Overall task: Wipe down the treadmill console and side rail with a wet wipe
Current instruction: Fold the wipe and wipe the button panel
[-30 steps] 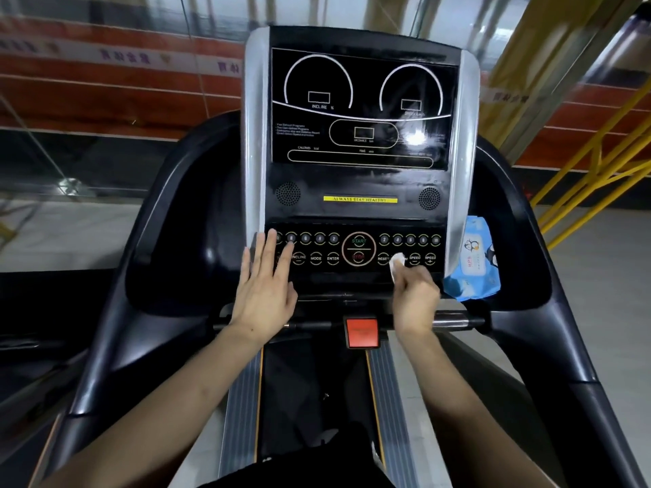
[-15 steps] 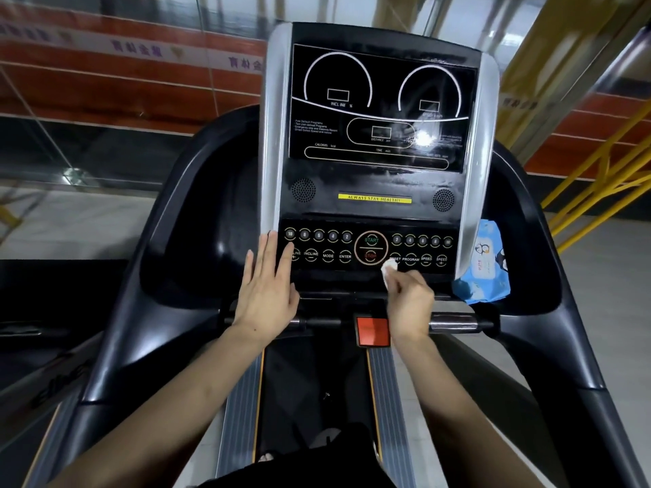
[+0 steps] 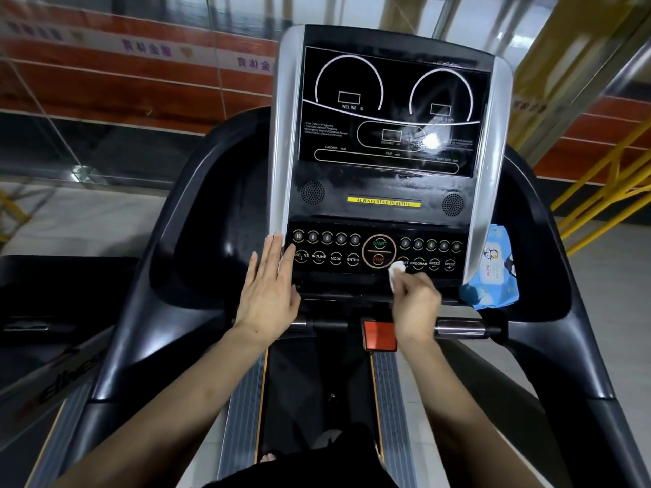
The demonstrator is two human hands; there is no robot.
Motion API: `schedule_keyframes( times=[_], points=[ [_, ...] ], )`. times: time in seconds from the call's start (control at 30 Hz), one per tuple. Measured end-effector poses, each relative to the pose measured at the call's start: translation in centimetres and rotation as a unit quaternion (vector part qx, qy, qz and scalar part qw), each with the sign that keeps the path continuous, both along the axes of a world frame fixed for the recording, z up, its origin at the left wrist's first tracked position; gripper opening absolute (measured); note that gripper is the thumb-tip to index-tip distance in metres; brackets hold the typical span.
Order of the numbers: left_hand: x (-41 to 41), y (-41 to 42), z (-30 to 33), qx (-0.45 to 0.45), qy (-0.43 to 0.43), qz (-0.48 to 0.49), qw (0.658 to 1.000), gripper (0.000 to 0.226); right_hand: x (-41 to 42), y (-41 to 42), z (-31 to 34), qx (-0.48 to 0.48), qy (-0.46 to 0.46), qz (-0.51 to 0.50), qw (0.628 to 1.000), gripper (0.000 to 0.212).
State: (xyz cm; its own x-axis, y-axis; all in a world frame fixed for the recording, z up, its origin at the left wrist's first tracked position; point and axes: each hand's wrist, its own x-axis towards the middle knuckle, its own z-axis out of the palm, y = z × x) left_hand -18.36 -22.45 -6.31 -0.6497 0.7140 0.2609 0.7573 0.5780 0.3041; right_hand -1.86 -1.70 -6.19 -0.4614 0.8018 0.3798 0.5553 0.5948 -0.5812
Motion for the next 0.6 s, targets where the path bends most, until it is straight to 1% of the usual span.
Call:
schedule_keyframes(
  times=[0.07,0.13,0.2,0.3,0.33,0.37,0.43,0.5,0.53,0.57,0.6],
  points=[
    [-0.1,0.0,0.2,0.005,-0.003,-0.002,1.0,0.078,-0.7,-0.4,0.1,-0.002,0.001,-0.016,1.0,0.011],
    [-0.3,0.1,0.4,0.012,-0.007,-0.001,1.0,0.078,-3.4,-2.6,0.5,-0.013,0.028,0.026,0.999,0.011],
    [-0.6,0.3,0.8,0.023,-0.012,-0.003,1.0,0.079,-7.0,-4.8,1.3,-0.004,0.035,0.085,0.996,0.007],
    [-1.1,0.5,1.1,0.026,-0.018,0.004,0.999,0.083,-9.8,-6.0,2.3,0.067,-0.019,0.15,0.986,0.018],
    [-1.2,0.5,1.1,0.024,-0.018,0.009,1.0,0.086,-9.6,-5.3,2.7,0.062,-0.027,0.158,0.985,0.013],
    [-1.4,0.4,1.2,0.019,-0.016,0.013,1.0,0.087,-8.8,-4.1,3.1,0.053,-0.027,0.149,0.987,0.011],
    [-1.7,0.2,1.2,0.004,-0.011,0.015,1.0,0.089,-6.8,-1.3,3.6,0.008,-0.007,0.063,0.998,0.024],
    [-2.0,0.1,1.1,-0.002,-0.001,0.014,1.0,0.089,-5.2,0.5,3.6,-0.025,0.018,-0.008,1.0,0.026],
    [-2.1,0.0,1.1,-0.004,0.002,0.014,1.0,0.088,-5.2,0.5,3.6,-0.046,0.022,-0.025,0.998,0.026],
    [-2.2,0.0,1.0,-0.002,0.004,0.015,1.0,0.088,-5.9,-0.1,3.6,-0.053,0.012,-0.018,0.998,0.026],
    [-2.4,-0.1,1.0,0.002,0.005,0.018,1.0,0.087,-6.8,-1.1,3.6,-0.041,-0.009,0.007,0.999,0.024]
  ],
)
